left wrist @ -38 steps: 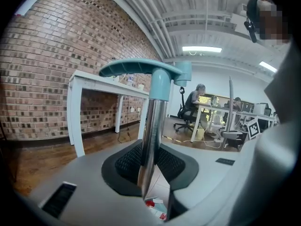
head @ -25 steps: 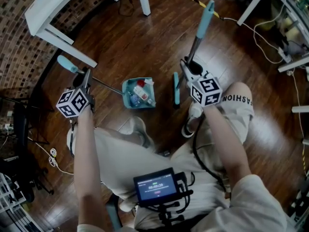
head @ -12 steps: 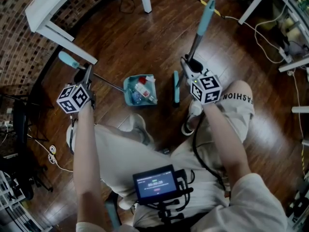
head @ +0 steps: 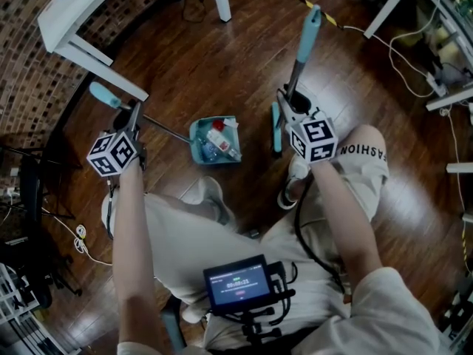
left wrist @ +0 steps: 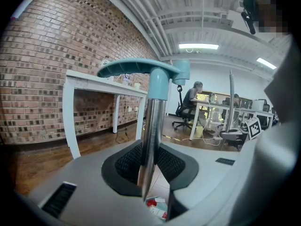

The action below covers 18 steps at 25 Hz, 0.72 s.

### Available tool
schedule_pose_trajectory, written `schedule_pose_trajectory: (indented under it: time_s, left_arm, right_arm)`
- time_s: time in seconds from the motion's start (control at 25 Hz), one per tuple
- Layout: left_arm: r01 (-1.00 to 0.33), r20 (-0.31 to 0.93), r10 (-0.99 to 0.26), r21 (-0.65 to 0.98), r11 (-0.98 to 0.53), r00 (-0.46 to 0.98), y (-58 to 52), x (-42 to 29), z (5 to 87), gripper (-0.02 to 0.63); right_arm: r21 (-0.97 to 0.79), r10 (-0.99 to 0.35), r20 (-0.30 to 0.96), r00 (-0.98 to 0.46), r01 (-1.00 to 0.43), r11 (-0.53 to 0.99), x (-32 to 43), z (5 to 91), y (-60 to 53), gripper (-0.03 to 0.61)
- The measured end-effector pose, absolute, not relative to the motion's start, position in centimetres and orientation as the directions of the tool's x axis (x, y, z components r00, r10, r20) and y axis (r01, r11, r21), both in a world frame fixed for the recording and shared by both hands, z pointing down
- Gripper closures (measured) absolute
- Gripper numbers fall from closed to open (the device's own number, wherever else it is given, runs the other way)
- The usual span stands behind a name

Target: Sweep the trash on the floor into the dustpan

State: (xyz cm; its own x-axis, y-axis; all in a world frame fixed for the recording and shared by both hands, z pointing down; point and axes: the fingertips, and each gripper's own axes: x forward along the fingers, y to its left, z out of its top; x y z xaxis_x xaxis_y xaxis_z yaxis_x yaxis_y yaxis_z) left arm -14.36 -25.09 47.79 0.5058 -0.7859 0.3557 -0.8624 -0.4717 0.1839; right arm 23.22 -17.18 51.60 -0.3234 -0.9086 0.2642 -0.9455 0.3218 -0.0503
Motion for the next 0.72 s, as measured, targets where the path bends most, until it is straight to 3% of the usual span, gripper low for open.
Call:
schedule_pose_trajectory:
  time_s: [0.72]
  left_arm:
    - [-0.867, 0.358, -0.79, 0.209, -0.452, 0.498, -24.99, -14.38, 48.06, 0.532]
  right_arm:
    - [-0.065, -0.888, 0.284, -0.362, -0.931, 0.359, 22.69, 52.1, -16.73, 0.494]
